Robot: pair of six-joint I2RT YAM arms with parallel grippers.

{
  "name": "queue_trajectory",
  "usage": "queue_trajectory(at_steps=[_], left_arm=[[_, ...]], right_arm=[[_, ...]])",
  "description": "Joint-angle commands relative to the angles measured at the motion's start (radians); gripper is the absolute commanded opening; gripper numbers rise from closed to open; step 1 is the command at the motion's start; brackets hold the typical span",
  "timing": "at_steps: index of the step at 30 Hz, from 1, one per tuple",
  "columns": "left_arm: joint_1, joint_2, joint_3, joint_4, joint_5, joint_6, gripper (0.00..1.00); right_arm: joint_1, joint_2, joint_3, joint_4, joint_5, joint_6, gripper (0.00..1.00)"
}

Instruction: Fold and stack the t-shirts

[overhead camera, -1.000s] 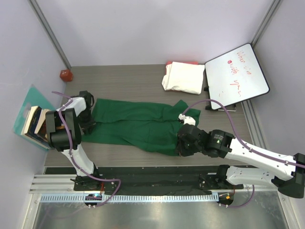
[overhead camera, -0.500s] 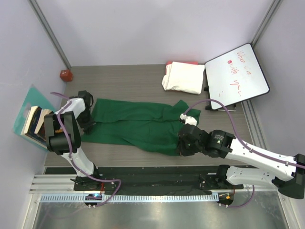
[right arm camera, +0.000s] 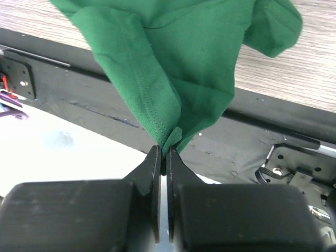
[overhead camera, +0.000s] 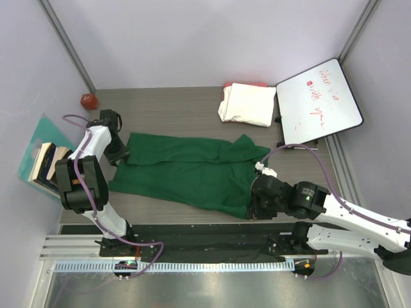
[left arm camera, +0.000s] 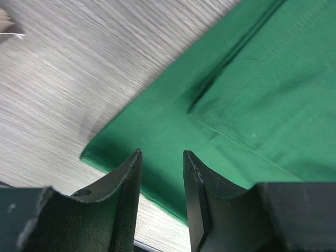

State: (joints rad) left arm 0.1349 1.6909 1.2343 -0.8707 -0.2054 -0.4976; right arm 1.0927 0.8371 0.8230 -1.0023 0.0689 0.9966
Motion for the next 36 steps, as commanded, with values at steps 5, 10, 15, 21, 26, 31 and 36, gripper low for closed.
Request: queue_trajectory(at_steps=[5, 10, 15, 21, 26, 31, 36], left_arm=[[-0.038, -0.028, 0.019, 0.012, 0.049, 0.013, 0.39], [-0.084, -0.017, 0.021, 0.019, 0.018, 0.025, 0.39], [-0.104, -0.01, 0.025, 0.03, 0.043, 0.034, 0.39], [-0.158, 0.029, 0.051, 0.093, 0.067, 0.04, 0.41], [-0.176, 0.133, 0.137, 0.11, 0.106, 0.054, 0.41], [-0.196, 0.255, 0.232, 0.108, 0.106, 0.068, 0.41], [-0.201, 0.335, 0.28, 0.096, 0.095, 0.082, 0.4]], right_arm=[[-0.001, 0.022, 0.106, -0.019, 0.092, -0.038, 0.3], [-0.001, 0.201, 0.18, 0.031, 0.153, -0.146, 0.32], [-0.043, 0.354, 0.309, 0.131, 0.35, -0.306, 0.47], [-0.422, 0.537, 0.389, 0.359, 0.217, -0.55, 0.47], [-0.626, 0.729, 0.504, 0.422, 0.16, -0.635, 0.45], [-0.669, 0.93, 0.596, 0.432, 0.121, -0.642, 0.43], [-0.669, 1.022, 0.594, 0.447, 0.072, -0.621, 0.41]])
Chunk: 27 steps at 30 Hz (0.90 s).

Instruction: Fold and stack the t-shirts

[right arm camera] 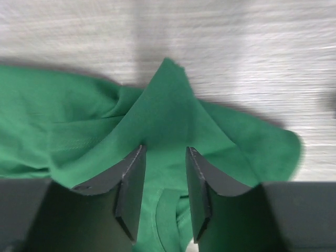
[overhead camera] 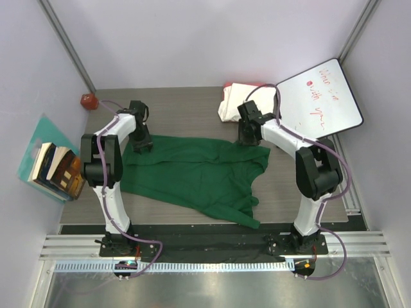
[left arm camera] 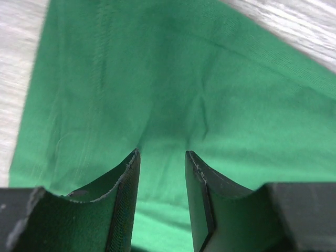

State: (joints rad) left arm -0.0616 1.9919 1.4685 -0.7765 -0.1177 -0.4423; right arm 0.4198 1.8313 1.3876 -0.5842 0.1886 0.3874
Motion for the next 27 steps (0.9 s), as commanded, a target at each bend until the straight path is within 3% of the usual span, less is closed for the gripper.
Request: queue_trajectory(at_steps=[1, 3, 5, 8, 10, 12, 19, 20, 21, 27], left_arm=[[-0.004, 0.042, 0.049, 0.0, 0.003, 0.025, 0.4], [-0.004, 0.064, 0.058, -0.003, 0.0, 0.024, 0.37], [-0.004, 0.08, 0.064, -0.003, 0.0, 0.022, 0.34], [-0.004, 0.1, 0.084, -0.009, -0.016, 0.013, 0.21], [-0.004, 0.13, 0.111, -0.026, -0.026, 0.008, 0.05], [-0.004, 0.157, 0.136, -0.041, -0.046, -0.001, 0.01], [0.025, 0.18, 0.151, -0.086, -0.138, -0.027, 0.02], [0.032, 0.18, 0.147, -0.087, -0.137, -0.029, 0.14], [0.043, 0.177, 0.147, -0.087, -0.125, -0.029, 0.18], [0.048, 0.191, 0.159, -0.096, -0.096, -0.03, 0.3]], right_arm=[[0.004, 0.051, 0.027, 0.029, -0.044, -0.01, 0.37], [0.002, 0.066, 0.019, 0.027, -0.054, 0.001, 0.33], [0.004, 0.078, 0.004, 0.029, -0.072, 0.014, 0.19], [0.004, 0.111, -0.019, 0.024, -0.087, 0.021, 0.01], [0.004, 0.131, -0.024, 0.018, -0.089, 0.021, 0.01], [0.004, 0.15, -0.021, 0.018, -0.086, 0.019, 0.01], [-0.006, 0.264, 0.111, -0.034, -0.037, -0.004, 0.01], [-0.01, 0.279, 0.131, -0.042, -0.037, -0.005, 0.01], [-0.013, 0.296, 0.171, -0.046, -0.034, -0.007, 0.01], [-0.026, 0.434, 0.407, -0.112, -0.023, -0.024, 0.01]])
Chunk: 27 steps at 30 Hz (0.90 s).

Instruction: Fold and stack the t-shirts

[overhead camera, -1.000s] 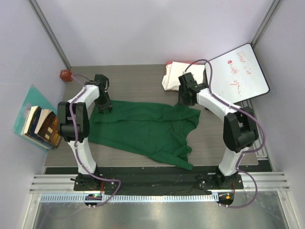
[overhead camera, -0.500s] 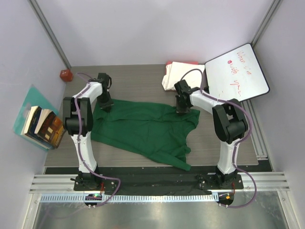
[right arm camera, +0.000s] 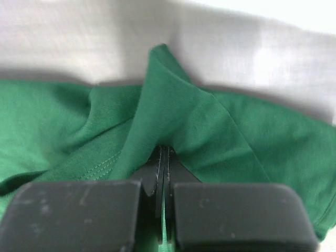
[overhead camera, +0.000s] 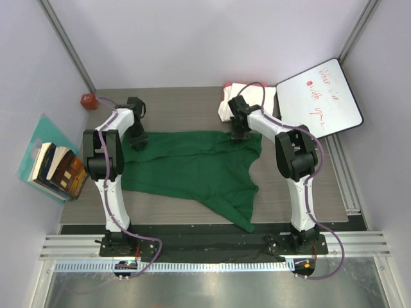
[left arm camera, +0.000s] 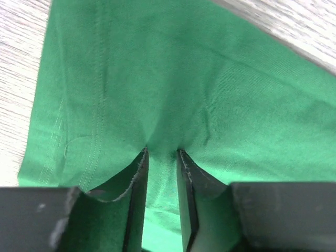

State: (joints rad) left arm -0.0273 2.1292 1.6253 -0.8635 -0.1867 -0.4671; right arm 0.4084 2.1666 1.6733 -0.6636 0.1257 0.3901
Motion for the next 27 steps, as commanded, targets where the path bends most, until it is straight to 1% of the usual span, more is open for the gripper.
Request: queue_trajectory(at_steps=[1, 2, 4, 5, 7, 8, 10, 11, 13, 14, 15, 17, 18, 19, 20, 22, 24, 25, 26, 27], left_arm=[[0.013, 0.057, 0.004, -0.012, -0.022, -0.005, 0.34], [0.013, 0.064, 0.008, -0.02, -0.02, -0.007, 0.34], [0.015, 0.069, 0.013, -0.023, -0.019, -0.005, 0.35], [0.013, 0.069, 0.015, -0.023, -0.019, -0.007, 0.35], [0.013, 0.069, 0.021, -0.022, -0.016, -0.01, 0.35], [0.013, 0.071, 0.022, -0.022, -0.016, -0.008, 0.35], [0.013, 0.071, 0.031, -0.022, -0.022, -0.004, 0.36], [0.015, 0.069, 0.033, -0.022, -0.028, -0.005, 0.36], [0.015, 0.071, 0.034, -0.017, -0.022, -0.002, 0.38], [0.015, 0.072, 0.038, -0.014, -0.014, -0.002, 0.41], [0.015, 0.072, 0.038, -0.012, -0.01, 0.002, 0.41], [0.015, 0.072, 0.047, -0.012, -0.013, 0.011, 0.41], [0.015, 0.074, 0.05, -0.014, -0.023, 0.012, 0.41], [0.017, 0.075, 0.056, -0.014, -0.025, 0.015, 0.45], [0.018, 0.077, 0.057, -0.017, -0.025, 0.015, 0.45], [0.018, 0.083, 0.061, -0.019, -0.026, 0.021, 0.46], [0.02, 0.084, 0.059, -0.022, -0.025, 0.022, 0.46], [0.018, 0.081, 0.054, -0.022, -0.016, 0.022, 0.46], [0.02, 0.072, 0.05, -0.017, -0.016, 0.022, 0.46], [0.018, 0.061, 0.044, -0.014, -0.02, 0.024, 0.46]], right_arm=[[-0.014, 0.143, 0.159, -0.047, 0.041, -0.031, 0.01], [-0.016, 0.163, 0.237, -0.072, 0.045, -0.04, 0.01], [-0.02, 0.217, 0.308, -0.1, 0.054, -0.049, 0.01], [-0.02, 0.234, 0.372, -0.108, 0.06, -0.057, 0.01], [-0.029, 0.265, 0.434, -0.137, 0.072, -0.063, 0.01], [-0.033, 0.286, 0.491, -0.157, 0.072, -0.071, 0.01], [-0.037, 0.283, 0.517, -0.185, 0.072, -0.077, 0.01], [-0.037, 0.268, 0.491, -0.185, 0.072, -0.08, 0.02], [-0.037, 0.199, 0.441, -0.157, 0.063, -0.079, 0.14], [-0.036, 0.171, 0.38, -0.145, 0.055, -0.077, 0.21], [-0.036, 0.107, 0.35, -0.14, 0.051, -0.071, 0.24], [-0.037, 0.04, 0.256, -0.105, 0.042, -0.062, 0.25], [-0.037, -0.02, 0.223, -0.093, 0.023, -0.057, 0.25], [-0.036, -0.048, 0.194, -0.073, 0.002, -0.045, 0.26], [-0.037, -0.068, 0.148, -0.071, -0.03, -0.042, 0.26], [-0.036, -0.088, 0.12, -0.074, -0.034, -0.037, 0.19], [-0.036, -0.083, 0.105, -0.086, -0.017, -0.042, 0.16], [-0.037, -0.09, 0.108, -0.1, -0.005, -0.045, 0.17], [-0.036, -0.106, 0.106, -0.097, 0.003, -0.059, 0.26], [-0.037, -0.126, 0.103, -0.087, 0.008, -0.059, 0.31]])
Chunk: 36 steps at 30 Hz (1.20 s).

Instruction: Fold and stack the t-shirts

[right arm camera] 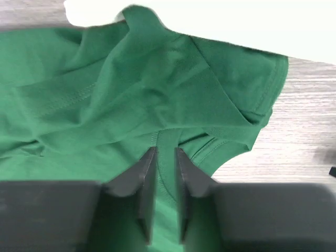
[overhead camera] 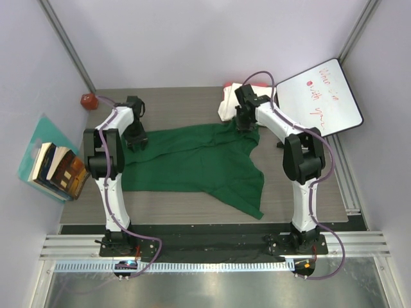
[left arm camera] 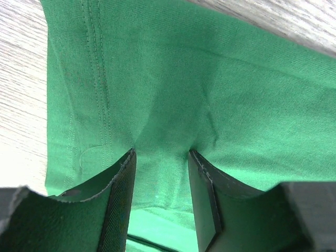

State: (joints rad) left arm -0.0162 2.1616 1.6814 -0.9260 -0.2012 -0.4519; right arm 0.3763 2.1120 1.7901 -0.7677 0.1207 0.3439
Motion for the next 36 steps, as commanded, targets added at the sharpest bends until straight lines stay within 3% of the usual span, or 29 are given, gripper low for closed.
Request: queue_trajectory(at_steps=[1, 2, 4, 11, 19, 25, 28, 36], left_arm=[[0.009, 0.017, -0.026, 0.058, -0.015, 0.01, 0.5], [0.009, -0.011, -0.034, 0.073, -0.02, 0.01, 0.52], [0.009, -0.031, -0.049, 0.084, -0.027, 0.013, 0.55], [0.007, -0.055, -0.092, 0.084, -0.021, 0.015, 0.56], [0.002, -0.069, -0.111, 0.092, -0.009, 0.012, 0.56], [-0.008, -0.062, -0.106, 0.09, -0.001, 0.01, 0.56], [-0.01, -0.059, -0.104, 0.09, 0.0, 0.01, 0.56], [-0.014, -0.054, -0.1, 0.087, 0.003, 0.012, 0.56]], right_arm=[[-0.005, -0.098, -0.02, 0.057, 0.013, -0.017, 0.36], [-0.007, -0.151, -0.035, 0.089, 0.005, -0.025, 0.48], [-0.005, -0.172, -0.031, 0.166, -0.021, -0.043, 0.59], [-0.005, 0.141, 0.367, 0.025, -0.156, -0.074, 0.63], [-0.005, 0.227, 0.37, 0.087, -0.161, -0.031, 0.6], [-0.005, 0.233, 0.327, 0.082, -0.151, -0.033, 0.52], [-0.005, 0.221, 0.302, 0.074, -0.147, -0.029, 0.42], [-0.005, 0.128, 0.189, 0.053, -0.125, -0.036, 0.43]])
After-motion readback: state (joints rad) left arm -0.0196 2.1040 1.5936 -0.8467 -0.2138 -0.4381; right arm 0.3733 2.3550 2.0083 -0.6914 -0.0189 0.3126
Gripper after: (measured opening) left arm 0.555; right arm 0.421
